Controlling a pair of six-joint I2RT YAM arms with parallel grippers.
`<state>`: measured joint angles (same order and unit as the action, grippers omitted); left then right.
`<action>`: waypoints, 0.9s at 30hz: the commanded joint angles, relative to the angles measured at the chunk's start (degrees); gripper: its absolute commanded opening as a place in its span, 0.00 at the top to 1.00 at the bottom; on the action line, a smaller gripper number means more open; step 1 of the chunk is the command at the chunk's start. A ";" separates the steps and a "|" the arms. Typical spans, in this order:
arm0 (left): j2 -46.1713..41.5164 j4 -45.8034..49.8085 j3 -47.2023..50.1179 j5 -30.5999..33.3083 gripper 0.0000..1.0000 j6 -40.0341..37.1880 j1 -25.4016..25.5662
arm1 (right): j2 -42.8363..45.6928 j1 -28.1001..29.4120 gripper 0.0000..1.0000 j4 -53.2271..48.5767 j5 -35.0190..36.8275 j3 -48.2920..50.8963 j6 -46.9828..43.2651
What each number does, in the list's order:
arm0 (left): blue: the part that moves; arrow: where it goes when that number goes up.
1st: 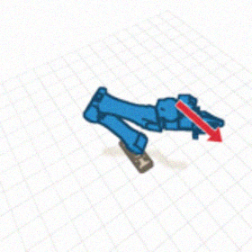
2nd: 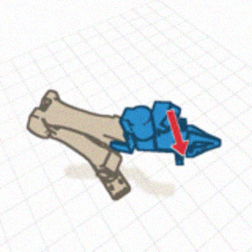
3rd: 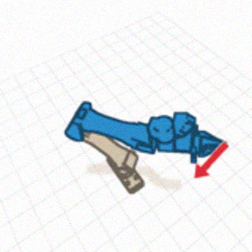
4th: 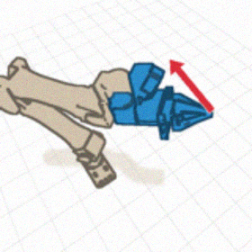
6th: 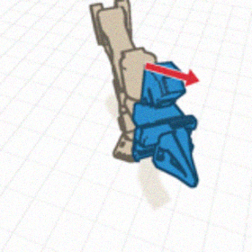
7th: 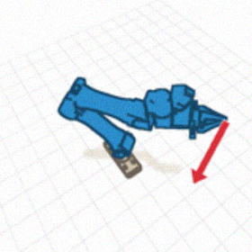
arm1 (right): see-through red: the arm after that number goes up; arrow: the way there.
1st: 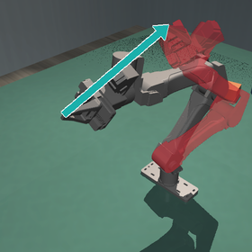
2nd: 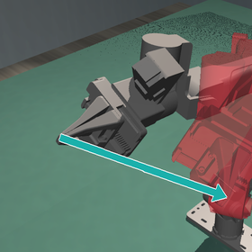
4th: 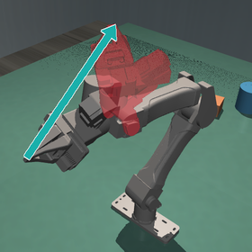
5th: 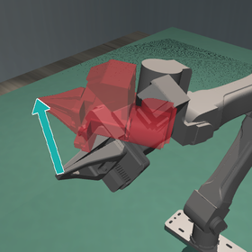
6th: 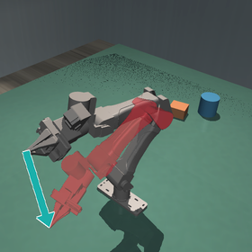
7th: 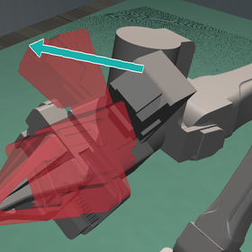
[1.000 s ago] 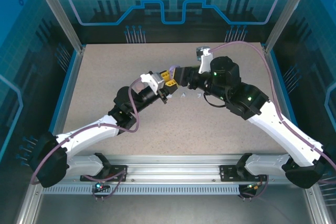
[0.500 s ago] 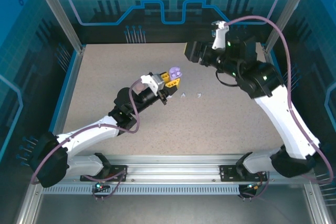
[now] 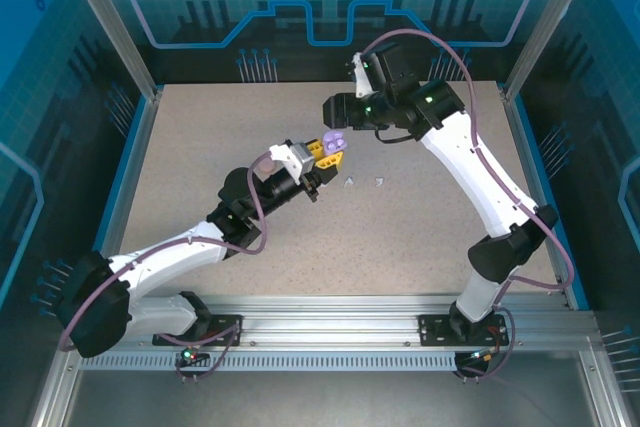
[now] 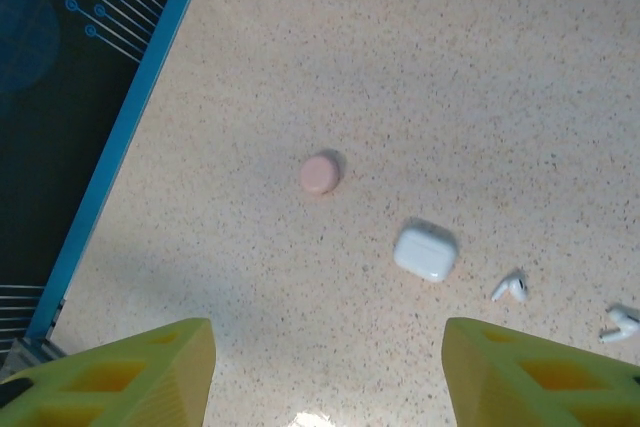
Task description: Insert the wireless bluetooth earbuds into the charging case
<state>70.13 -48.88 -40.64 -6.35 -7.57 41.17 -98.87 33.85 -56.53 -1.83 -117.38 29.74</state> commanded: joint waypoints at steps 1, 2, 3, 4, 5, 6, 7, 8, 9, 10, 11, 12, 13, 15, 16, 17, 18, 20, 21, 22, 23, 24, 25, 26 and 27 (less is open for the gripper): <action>-0.70 -0.89 0.40 -0.38 1.00 0.10 0.28 | 3.12 1.19 0.39 -1.49 -1.60 0.85 -1.70; -0.61 -0.87 0.26 -0.11 1.00 0.10 0.28 | 4.24 1.46 0.40 -1.32 -1.60 2.31 -1.64; -0.56 -0.92 0.21 0.16 1.00 0.11 0.23 | 5.49 1.80 0.40 -1.01 -1.45 3.80 -1.71; -0.43 -0.88 0.07 0.38 1.00 0.02 0.24 | 6.59 2.04 0.41 -0.85 -1.47 5.09 -1.65; -0.35 -0.79 0.03 0.48 1.00 -0.07 0.23 | 7.90 2.25 0.41 -0.45 -1.68 6.69 -1.60; -0.14 -0.84 -0.13 0.79 1.00 -0.16 0.28 | 9.25 2.60 0.41 -0.25 -1.77 8.13 -1.61; -0.05 -0.70 -0.17 0.94 1.00 -0.16 0.24 | 10.33 2.96 0.42 -0.13 -1.50 9.43 -1.46; -0.06 -0.69 -0.27 1.06 1.00 -0.16 0.23 | 11.60 3.22 0.42 0.08 -1.26 10.88 -1.20; 0.14 -0.70 -0.31 1.20 1.00 -0.09 0.23 | 12.79 3.33 0.43 0.47 -1.46 12.40 -0.79; 0.28 -0.82 -0.47 1.39 1.00 -0.03 0.23 | 13.74 3.33 0.43 0.95 -1.76 13.73 -0.42; 0.44 -0.85 -0.44 1.47 1.00 0.04 0.24 | 14.79 3.42 0.44 1.43 -1.93 15.09 -0.06; 0.53 -0.85 -0.57 1.60 1.00 0.15 0.23 | 15.70 3.42 0.44 1.88 -1.70 16.37 0.42; 0.58 -0.82 -0.57 1.60 1.00 0.24 0.27 | 16.60 3.38 0.44 2.37 -1.12 17.38 0.88; 0.63 -0.25 -0.53 2.09 1.00 1.11 0.25 | 18.50 2.67 0.41 3.24 1.91 19.03 2.52; 0.62 0.01 -0.32 2.57 1.00 1.95 0.23 | 19.41 1.82 0.39 3.60 3.19 19.74 3.79; 0.60 0.32 0.12 3.47 1.00 3.14 0.29 | 20.60 0.41 0.36 4.60 3.79 21.16 5.22; 0.58 0.68 0.79 4.97 1.00 5.06 0.23 | 22.03 -0.91 0.33 6.07 4.32 23.05 6.63; 0.06 1.96 2.58 8.89 1.00 9.58 0.29 | 24.40 -3.08 0.30 8.24 4.82 26.69 8.82; -0.32 2.93 3.97 11.19 1.00 12.21 0.28 | 25.34 -3.87 0.30 9.57 4.56 29.00 9.57; -0.76 4.25 5.04 13.08 1.00 14.43 0.16 | 26.00 -4.30 0.30 10.38 4.47 30.53 10.30; -1.38 6.03 6.28 15.43 1.00 17.26 0.14 | 26.46 -4.47 0.29 11.11 4.27 32.31 11.26; -1.90 8.23 7.44 17.11 1.00 20.20 -0.12 | 26.77 -4.40 0.29 12.00 3.61 33.99 11.92; -2.27 10.00 8.41 17.69 1.00 22.44 -0.58 | 26.97 -4.19 0.28 12.74 3.47 35.43 12.52; -2.59 11.94 9.58 18.91 1.00 25.59 -1.15 | 27.21 -3.85 0.28 13.54 3.57 37.00 13.24; -2.82 13.45 10.76 19.45 1.00 28.86 -2.14 | 27.24 -3.47 0.27 14.64 3.63 38.70 13.66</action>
<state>69.12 -40.99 -32.36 6.63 9.58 40.73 -71.79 29.71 -45.74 1.91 -82.02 40.21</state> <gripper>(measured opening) 0.229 0.727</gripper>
